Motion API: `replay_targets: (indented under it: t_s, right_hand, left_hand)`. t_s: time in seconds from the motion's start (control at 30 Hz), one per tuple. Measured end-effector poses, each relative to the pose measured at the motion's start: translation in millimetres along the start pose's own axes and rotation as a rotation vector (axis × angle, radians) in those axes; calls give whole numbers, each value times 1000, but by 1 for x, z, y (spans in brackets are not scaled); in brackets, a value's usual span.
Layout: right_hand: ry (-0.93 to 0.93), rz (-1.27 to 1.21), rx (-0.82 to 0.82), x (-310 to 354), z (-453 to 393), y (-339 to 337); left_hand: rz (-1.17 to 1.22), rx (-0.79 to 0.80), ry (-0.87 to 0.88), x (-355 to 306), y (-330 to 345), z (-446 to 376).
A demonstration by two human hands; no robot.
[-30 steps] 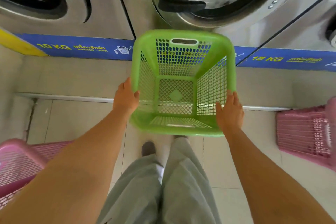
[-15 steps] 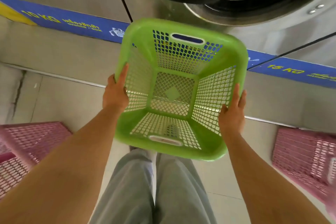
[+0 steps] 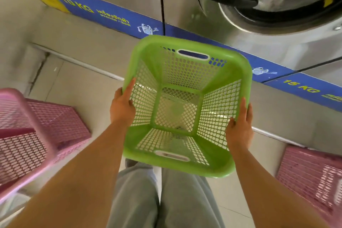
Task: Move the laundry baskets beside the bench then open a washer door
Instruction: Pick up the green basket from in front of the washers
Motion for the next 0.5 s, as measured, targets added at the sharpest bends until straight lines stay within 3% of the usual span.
replay_targets:
  t_s: [0.5]
  right_hand:
    - [-301, 59, 79, 111, 159, 105]
  left_hand:
    - [135, -219, -215, 236, -94, 129]
Point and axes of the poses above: each hand's wrist, its own z-axis away from the middle knuckle, its own y-axis out of the palm, x = y × z, the point moved 6 cm from there along -z, towards the middle knuckle
